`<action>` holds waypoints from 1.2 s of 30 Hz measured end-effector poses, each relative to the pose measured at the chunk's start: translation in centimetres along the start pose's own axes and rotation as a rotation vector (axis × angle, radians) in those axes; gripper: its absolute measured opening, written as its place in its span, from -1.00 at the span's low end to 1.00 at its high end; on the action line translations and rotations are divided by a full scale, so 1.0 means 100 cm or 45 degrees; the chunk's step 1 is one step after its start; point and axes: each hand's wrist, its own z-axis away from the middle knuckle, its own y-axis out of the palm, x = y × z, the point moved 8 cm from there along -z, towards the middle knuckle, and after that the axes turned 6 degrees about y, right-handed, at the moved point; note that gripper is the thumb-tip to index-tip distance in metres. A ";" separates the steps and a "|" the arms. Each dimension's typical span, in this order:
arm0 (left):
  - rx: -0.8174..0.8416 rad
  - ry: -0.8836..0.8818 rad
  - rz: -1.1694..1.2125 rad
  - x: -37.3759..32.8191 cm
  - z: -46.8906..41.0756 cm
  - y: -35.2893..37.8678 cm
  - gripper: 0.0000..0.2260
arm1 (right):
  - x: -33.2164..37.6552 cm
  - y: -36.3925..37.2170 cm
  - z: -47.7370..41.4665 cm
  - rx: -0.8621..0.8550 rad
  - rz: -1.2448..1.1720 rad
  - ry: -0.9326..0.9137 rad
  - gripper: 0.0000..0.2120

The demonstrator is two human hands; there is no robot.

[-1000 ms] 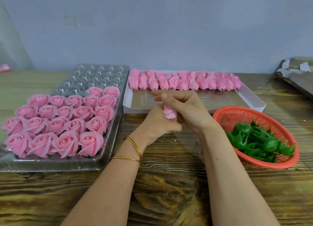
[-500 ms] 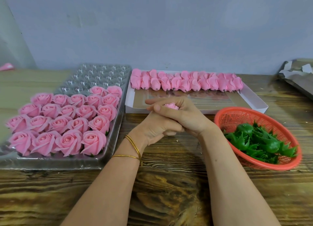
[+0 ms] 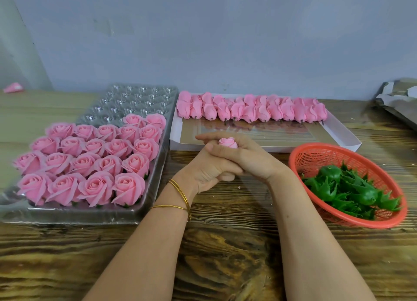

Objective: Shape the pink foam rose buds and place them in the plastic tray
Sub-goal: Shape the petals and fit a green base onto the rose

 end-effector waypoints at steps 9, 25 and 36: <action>-0.089 0.082 -0.094 -0.003 -0.002 -0.009 -0.62 | -0.014 -0.008 -0.004 -0.124 -0.004 0.095 -0.58; -0.416 0.356 -0.870 -0.026 -0.006 -0.025 -0.71 | -0.011 -0.024 -0.014 -0.596 -0.092 -0.017 -0.50; -0.564 0.416 -1.155 -0.033 -0.001 -0.028 -0.88 | -0.002 -0.012 -0.016 -0.688 0.292 -0.180 -0.62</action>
